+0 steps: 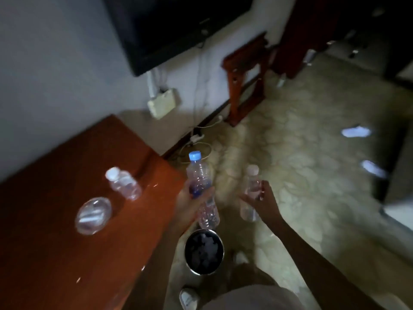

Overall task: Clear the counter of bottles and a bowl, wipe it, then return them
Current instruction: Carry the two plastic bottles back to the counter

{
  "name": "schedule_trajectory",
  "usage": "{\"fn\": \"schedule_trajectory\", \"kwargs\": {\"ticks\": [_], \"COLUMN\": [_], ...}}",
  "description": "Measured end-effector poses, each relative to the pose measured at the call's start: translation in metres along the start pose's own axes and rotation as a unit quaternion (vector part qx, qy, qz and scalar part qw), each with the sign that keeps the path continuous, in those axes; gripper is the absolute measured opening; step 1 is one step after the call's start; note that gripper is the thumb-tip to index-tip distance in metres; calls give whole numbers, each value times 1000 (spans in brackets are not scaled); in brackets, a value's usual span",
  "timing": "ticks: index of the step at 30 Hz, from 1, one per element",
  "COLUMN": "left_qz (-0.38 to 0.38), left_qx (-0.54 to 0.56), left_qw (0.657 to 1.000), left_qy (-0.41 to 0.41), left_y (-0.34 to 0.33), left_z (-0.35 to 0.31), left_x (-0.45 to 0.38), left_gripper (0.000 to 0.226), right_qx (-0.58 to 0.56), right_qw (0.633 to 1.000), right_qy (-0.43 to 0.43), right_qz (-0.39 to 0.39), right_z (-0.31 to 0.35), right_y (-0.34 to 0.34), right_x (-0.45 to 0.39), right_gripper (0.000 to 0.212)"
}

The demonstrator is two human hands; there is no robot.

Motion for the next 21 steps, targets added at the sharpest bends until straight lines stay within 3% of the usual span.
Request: {"fn": "schedule_trajectory", "kwargs": {"ticks": [6,12,21], "left_qz": [90,157,198], "left_qx": [-73,-77,-43], "left_qw": [992,983,972], "left_qy": [-43,-52,-119], "left_y": [-160,-342,-583], "left_z": [-37,-77,-221], "left_x": [-21,-50,-102], "left_gripper": [53,37,37], "right_qx": [-9,-53,-92], "right_qw": [990,981,963], "right_qy": [-76,-106,-84], "right_qz": [-122,-155,-240], "right_z": [-58,-99,-80], "right_y": [112,205,366], "right_x": [-62,-171,-369], "right_gripper": [56,48,57]}}
Point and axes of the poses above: each hand's wrist, its own x-axis away from the middle knuckle, its own y-axis out of the back of the hand, z = x × y, the point moved 7 cm from there along -x, towards the middle knuckle, and after that the axes turned 15 degrees about -z, right-handed, at the moved point
